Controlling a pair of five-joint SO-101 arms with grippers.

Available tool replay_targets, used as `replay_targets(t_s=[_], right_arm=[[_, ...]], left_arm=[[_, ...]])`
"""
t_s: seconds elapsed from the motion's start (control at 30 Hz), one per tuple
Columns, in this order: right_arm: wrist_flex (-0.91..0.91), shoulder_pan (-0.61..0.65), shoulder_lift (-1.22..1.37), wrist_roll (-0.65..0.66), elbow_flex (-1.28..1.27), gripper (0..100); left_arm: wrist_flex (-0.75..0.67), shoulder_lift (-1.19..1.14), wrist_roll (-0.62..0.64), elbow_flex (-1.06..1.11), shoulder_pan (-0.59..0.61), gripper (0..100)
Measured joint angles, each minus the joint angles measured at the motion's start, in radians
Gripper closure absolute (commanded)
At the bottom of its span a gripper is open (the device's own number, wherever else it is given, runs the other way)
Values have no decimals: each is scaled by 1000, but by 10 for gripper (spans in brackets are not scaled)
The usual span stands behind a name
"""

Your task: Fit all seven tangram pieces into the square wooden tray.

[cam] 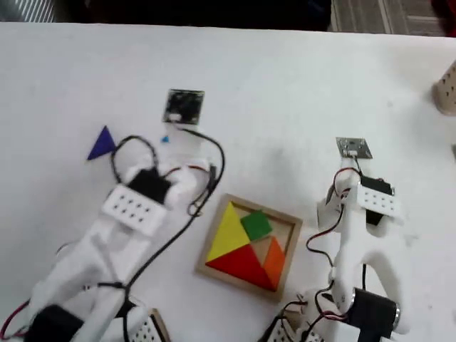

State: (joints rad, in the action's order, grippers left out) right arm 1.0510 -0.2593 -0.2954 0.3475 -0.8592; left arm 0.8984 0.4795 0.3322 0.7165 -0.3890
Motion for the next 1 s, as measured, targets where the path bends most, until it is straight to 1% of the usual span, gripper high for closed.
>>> replay_targets(t_s=[0.07, 0.2, 0.37, 0.47, 0.53, 0.83, 1.0], right_arm=[[-2, -3, 0, 0, 0, 981], [-5, 0, 0, 0, -3, 981], [-5, 0, 0, 0, -3, 981], [-5, 0, 0, 0, -3, 981], [-5, 0, 0, 0, -3, 981], [-5, 0, 0, 0, -3, 981], [-5, 0, 0, 0, -3, 981]], left_arm=[[0, -100, 57, -52, -49, 977], [-51, -270, 81, -81, -152, 977], [-213, -381, 86, -49, -258, 977], [-315, -404, 86, -11, -288, 977], [-356, -419, 86, 12, -299, 977], [-381, -442, 86, 49, -399, 977], [-381, -442, 86, 60, -400, 977]])
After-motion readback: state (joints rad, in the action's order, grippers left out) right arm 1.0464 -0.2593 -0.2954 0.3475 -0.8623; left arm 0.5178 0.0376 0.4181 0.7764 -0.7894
